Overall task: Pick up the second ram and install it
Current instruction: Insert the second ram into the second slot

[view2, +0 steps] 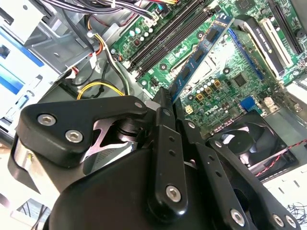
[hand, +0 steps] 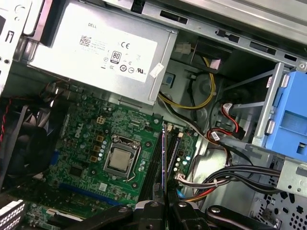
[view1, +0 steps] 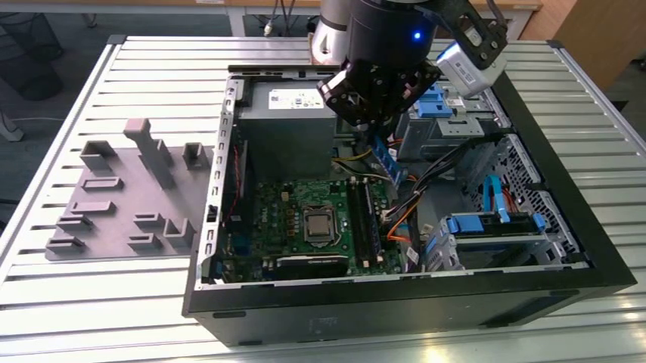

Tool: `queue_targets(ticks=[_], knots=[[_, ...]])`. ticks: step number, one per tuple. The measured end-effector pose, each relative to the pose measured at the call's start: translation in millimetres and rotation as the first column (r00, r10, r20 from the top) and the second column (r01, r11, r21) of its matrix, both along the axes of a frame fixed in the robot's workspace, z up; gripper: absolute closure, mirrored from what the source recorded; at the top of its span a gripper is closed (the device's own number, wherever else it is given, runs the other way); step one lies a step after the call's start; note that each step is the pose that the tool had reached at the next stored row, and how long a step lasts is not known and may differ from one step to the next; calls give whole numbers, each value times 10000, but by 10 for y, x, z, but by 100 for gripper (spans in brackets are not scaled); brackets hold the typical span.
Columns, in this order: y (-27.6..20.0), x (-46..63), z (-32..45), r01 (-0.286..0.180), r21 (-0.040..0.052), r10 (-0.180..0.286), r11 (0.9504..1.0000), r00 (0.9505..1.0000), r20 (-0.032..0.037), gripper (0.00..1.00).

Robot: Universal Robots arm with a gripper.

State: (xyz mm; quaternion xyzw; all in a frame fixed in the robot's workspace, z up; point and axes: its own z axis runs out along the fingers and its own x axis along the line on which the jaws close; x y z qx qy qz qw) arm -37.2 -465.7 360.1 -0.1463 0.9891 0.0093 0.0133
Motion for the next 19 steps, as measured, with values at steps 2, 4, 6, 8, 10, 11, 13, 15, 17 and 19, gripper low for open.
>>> queue_targets(ticks=[2,4,6,8,10,11,13,15,17,19], knots=[[0,0,0,4,0,-4,10000,10000,0,86],[0,0,0,5,0,-5,10000,10000,0,86],[0,0,0,5,0,-5,10000,10000,0,86],[0,0,0,6,0,-6,10000,10000,0,86],[0,0,0,7,0,-7,10000,10000,0,86],[0,0,0,7,0,-7,10000,10000,0,86],[0,0,0,16,0,-16,10000,10000,0,86],[0,0,0,77,0,-77,10000,10000,0,86],[0,0,0,139,0,-139,9999,9999,0,86],[0,0,0,197,0,-197,9998,9998,0,86]])
